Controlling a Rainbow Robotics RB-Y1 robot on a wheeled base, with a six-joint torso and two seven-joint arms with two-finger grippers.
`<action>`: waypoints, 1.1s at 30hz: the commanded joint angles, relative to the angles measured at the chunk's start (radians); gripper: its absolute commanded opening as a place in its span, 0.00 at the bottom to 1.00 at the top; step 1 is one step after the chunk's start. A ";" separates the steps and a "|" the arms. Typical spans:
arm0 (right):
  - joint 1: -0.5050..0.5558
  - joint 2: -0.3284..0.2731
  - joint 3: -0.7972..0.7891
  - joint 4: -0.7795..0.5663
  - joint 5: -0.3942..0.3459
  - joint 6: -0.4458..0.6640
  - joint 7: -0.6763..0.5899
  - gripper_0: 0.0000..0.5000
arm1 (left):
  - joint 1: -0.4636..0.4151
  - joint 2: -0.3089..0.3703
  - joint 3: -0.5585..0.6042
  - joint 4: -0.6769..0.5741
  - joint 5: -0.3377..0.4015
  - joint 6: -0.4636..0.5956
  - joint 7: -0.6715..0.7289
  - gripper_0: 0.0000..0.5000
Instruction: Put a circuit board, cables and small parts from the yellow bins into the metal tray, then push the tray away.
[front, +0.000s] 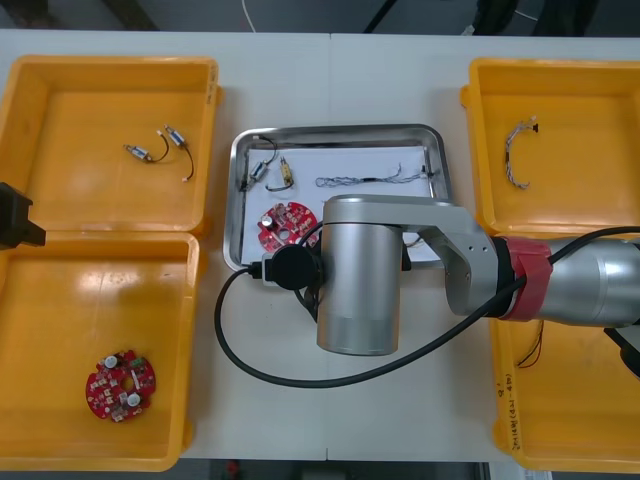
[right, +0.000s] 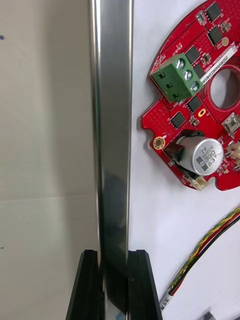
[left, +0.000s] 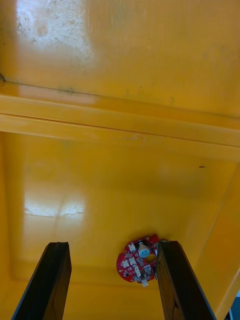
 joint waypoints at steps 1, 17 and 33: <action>-0.073 -0.016 -0.036 0.031 0.007 -0.020 -0.036 0.00 | 0.014 0.048 0.024 -0.030 0.008 0.006 -0.091 1.00; -0.154 -0.011 -0.036 0.157 0.006 -0.089 -0.023 0.00 | 0.014 0.048 0.024 -0.030 0.008 0.006 -0.091 1.00; -0.193 -0.025 -0.036 0.255 0.006 -0.264 0.023 0.00 | 0.014 0.048 0.024 -0.030 0.008 0.006 -0.091 1.00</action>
